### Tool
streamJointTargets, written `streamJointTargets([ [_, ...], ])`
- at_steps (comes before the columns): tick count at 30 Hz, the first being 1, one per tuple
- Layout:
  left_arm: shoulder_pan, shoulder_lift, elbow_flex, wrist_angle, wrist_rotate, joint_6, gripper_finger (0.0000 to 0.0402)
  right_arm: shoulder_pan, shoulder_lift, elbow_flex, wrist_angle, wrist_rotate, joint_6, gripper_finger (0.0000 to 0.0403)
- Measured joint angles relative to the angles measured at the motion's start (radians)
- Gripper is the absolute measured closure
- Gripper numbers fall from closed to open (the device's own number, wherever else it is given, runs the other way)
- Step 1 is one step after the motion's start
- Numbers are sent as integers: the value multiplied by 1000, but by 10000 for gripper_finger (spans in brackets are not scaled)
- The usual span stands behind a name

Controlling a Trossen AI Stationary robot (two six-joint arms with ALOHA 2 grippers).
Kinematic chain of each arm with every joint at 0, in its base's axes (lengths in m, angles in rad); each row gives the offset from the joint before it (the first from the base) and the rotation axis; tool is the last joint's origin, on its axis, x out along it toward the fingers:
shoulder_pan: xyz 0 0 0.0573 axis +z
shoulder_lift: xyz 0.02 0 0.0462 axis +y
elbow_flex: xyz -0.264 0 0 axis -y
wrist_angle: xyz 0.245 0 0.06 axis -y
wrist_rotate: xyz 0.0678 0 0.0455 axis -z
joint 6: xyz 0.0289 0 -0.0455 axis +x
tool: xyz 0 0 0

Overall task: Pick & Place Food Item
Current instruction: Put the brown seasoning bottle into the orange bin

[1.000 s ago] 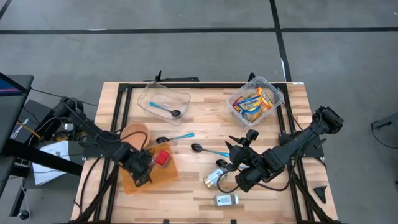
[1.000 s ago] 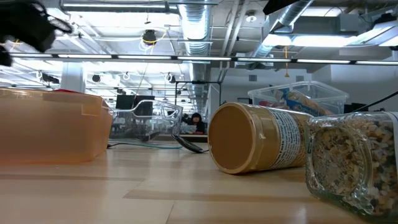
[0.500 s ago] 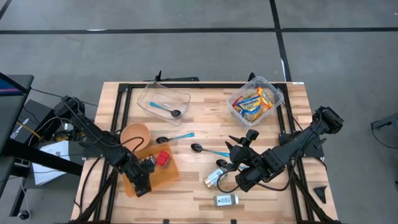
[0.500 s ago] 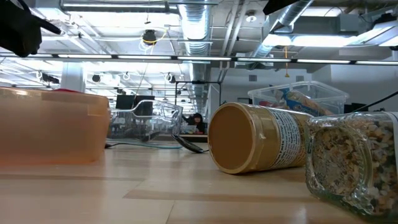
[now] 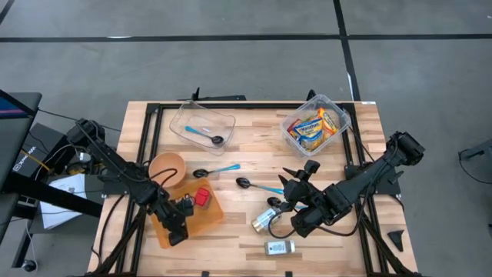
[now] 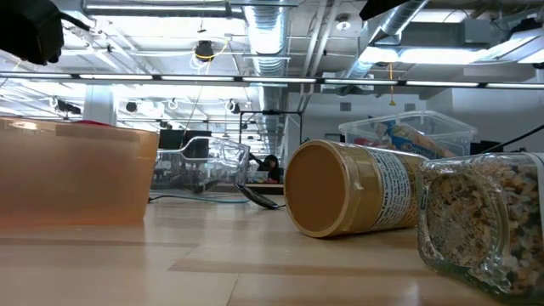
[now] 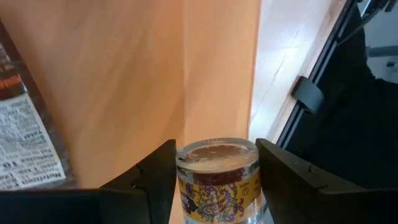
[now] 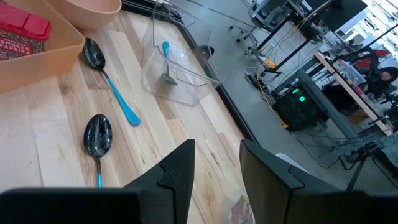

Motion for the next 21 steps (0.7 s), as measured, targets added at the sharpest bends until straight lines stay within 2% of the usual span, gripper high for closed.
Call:
streamJointTargets([
  [7, 0, 0, 0, -1, -28, -3, 217, 0, 0, 0, 0, 0, 0, 280],
  [14, 0, 0, 1, 186, -34, 56, 217, 0, 0, 0, -1, -1, 0, 280],
  [21, 19, 0, 1, 22, -50, 61, 217, 0, 0, 0, -1, -3, 0, 280],
])
